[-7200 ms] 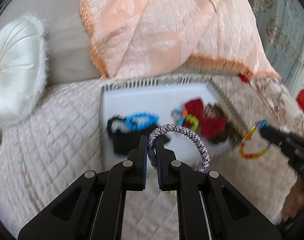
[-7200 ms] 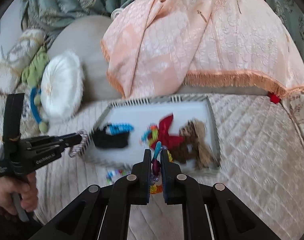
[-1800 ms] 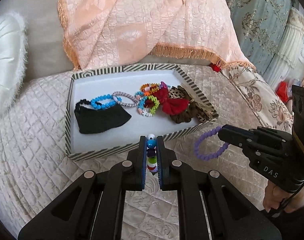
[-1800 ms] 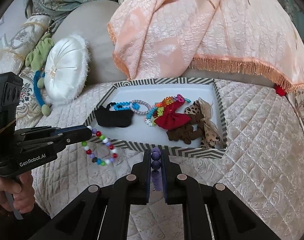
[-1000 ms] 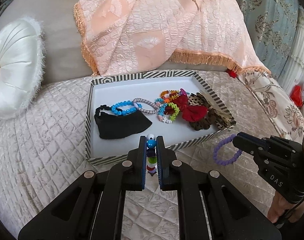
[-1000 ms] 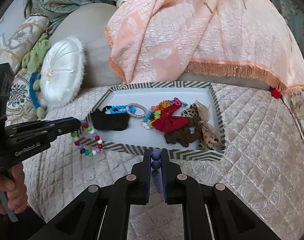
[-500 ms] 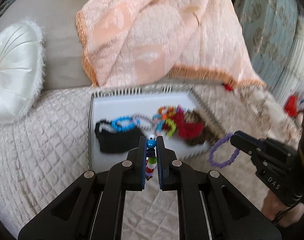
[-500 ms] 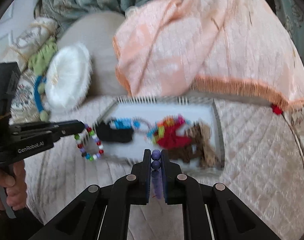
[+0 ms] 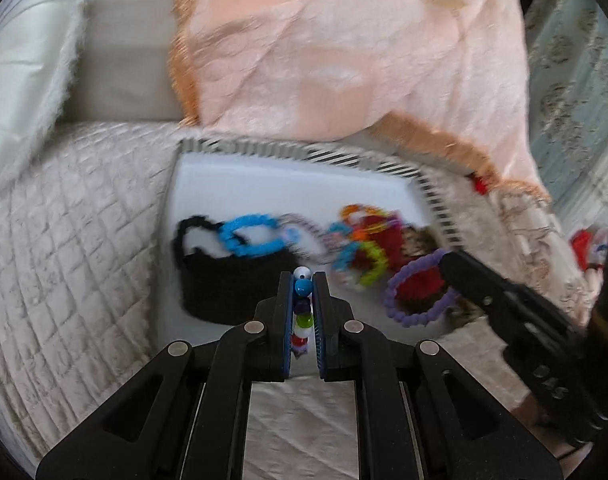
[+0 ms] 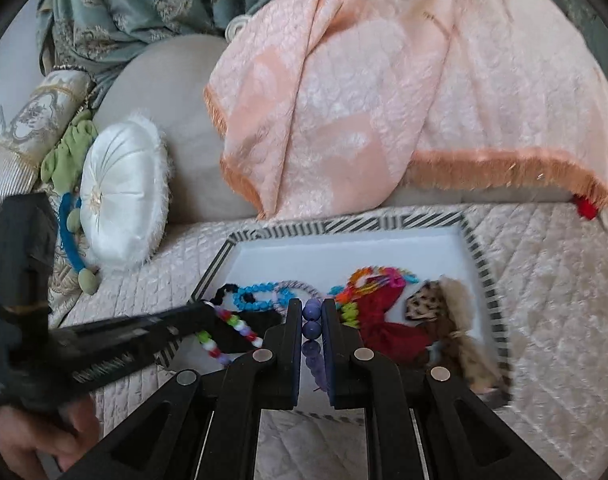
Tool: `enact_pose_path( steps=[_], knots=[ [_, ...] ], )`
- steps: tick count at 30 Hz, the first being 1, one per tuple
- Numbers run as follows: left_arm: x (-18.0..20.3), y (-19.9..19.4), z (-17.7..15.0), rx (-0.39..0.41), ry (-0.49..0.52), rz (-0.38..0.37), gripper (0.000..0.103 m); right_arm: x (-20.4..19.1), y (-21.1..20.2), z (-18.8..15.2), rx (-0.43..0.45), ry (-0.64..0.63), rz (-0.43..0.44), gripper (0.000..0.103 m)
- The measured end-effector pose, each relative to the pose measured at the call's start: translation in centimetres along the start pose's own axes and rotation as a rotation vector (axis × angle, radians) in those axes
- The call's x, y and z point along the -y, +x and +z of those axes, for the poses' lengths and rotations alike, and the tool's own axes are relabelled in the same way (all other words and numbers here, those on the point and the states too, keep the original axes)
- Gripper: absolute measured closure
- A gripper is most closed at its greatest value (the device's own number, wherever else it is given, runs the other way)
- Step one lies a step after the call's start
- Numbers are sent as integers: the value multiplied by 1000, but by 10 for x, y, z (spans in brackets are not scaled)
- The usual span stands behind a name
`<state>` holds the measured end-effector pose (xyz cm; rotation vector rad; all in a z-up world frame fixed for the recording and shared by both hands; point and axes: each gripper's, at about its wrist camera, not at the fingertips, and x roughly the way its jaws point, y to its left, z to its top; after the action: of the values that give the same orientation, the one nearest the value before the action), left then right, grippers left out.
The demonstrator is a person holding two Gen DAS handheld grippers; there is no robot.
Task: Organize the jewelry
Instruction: 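Lower both bracelets into the box and open both tools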
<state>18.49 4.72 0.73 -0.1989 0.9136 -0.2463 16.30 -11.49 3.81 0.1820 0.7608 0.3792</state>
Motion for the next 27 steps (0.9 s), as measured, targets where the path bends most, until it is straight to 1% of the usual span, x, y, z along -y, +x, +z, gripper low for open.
enact_pose_path(
  steps=[3, 5, 7, 9, 10, 13, 15, 18, 20, 21, 22, 25, 26, 27],
  knots=[
    [-17, 12, -5, -32, -16, 62, 95, -9, 16, -2, -27, 18, 60, 94],
    [-27, 18, -8, -58, -25, 89, 95, -10, 26, -5, -45, 27, 72, 94],
    [-30, 21, -11, -69, -16, 107, 95, -8, 39, -9, -78, 31, 41, 94],
    [-29, 23, -13, -74, 4, 125, 95, 1, 52, -16, -119, 34, -34, 94],
    [-28, 25, -15, -79, 14, 137, 95, 5, 57, -19, -139, 44, -49, 94],
    [-24, 28, -17, -84, 32, 156, 95, 17, 67, -25, -192, 72, -44, 94],
    [-21, 29, -18, -87, 52, 177, 95, 20, 69, -27, -206, 74, -82, 94],
    [-20, 31, -18, -101, 64, 189, 91, 26, 69, -29, -213, 109, -76, 94],
    [-21, 31, -18, -109, 54, 195, 81, 27, 66, -28, -208, 114, -78, 94],
    [-21, 30, -17, -107, 48, 198, 71, 26, 64, -28, -205, 112, -79, 94],
    [-21, 26, -17, -95, 41, 200, 64, 25, 61, -28, -200, 108, -80, 94],
    [-19, 14, -12, -57, 30, 195, 58, 23, 48, -25, -191, 103, -83, 92],
    [-17, 9, -11, -41, 31, 196, 56, 23, 43, -24, -188, 104, -87, 88],
    [-14, 1, -10, -18, 36, 206, 46, 22, 39, -24, -188, 106, -97, 77]
  ],
)
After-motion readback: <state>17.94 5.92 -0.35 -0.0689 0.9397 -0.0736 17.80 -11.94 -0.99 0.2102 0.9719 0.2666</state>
